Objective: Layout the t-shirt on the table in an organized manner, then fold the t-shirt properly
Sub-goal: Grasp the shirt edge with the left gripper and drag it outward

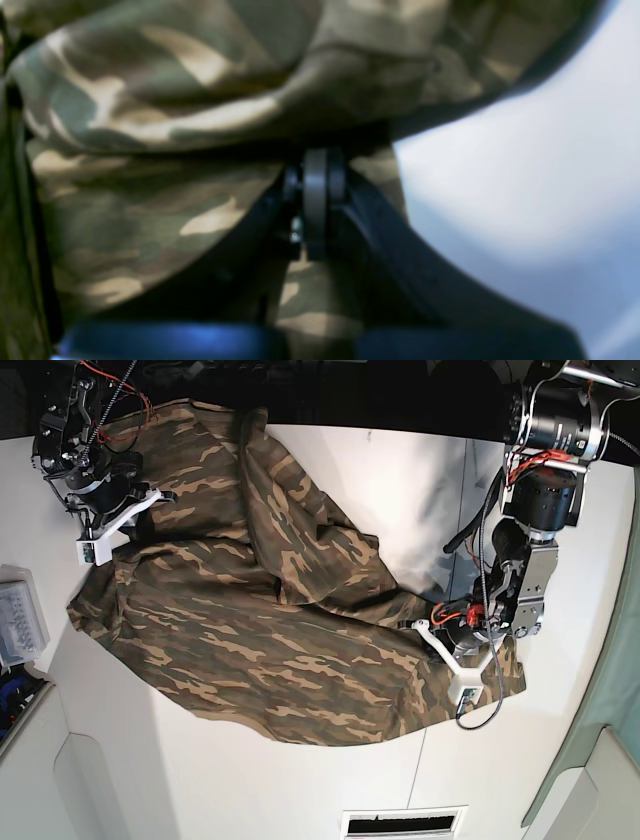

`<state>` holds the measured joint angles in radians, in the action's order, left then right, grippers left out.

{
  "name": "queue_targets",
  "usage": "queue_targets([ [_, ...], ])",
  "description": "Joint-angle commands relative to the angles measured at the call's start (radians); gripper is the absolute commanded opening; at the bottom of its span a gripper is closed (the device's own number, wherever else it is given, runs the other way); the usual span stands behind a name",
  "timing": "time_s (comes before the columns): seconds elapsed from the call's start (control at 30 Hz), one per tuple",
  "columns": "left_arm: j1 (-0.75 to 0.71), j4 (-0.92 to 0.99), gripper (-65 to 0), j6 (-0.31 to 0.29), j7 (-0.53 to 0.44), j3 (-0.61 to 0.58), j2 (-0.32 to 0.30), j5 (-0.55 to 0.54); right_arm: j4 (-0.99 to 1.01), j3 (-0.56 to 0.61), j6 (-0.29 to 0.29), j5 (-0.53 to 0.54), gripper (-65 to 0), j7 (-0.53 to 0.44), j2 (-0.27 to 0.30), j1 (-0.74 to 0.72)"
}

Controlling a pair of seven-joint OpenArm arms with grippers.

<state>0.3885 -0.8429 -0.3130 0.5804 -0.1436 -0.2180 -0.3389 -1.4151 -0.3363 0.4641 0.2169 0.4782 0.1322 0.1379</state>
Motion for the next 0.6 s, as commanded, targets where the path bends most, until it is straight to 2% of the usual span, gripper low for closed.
queue_targets([
  [0.0, 0.022, 0.008, -65.0, -0.002, 0.048, -0.002, 0.003, 0.011, -0.014, -0.003, 0.003, 0.011, -65.0, -0.015, 0.006, -0.01],
  [0.1, 0.056, -0.013, -65.0, -0.039, 0.077, -0.002, 0.004, 0.001, -0.014, -0.003, 0.004, 0.035, -65.0, -0.015, 0.006, -0.01],
  [0.23, 0.056, -0.127, -49.7, -0.072, 0.127, -0.002, -0.021, -0.05, -0.014, -0.003, 0.004, 0.101, -65.0, -0.015, 0.005, -0.01],
  [0.3, 0.039, -0.214, -44.6, -0.081, 0.132, -0.002, -0.051, -0.085, -0.014, -0.003, 0.004, 0.121, -65.0, -0.015, 0.003, -0.01],
  [0.5, -0.071, -0.544, -44.3, -0.086, 0.182, -0.002, -0.141, -0.173, -0.014, -0.003, 0.004, 0.124, -65.0, -0.015, 0.003, -0.01],
  [0.57, -0.131, -0.666, -44.3, -0.133, 0.204, -0.002, -0.15, -0.209, -0.014, -0.003, 0.004, 0.124, -65.0, -0.014, 0.003, -0.01],
])
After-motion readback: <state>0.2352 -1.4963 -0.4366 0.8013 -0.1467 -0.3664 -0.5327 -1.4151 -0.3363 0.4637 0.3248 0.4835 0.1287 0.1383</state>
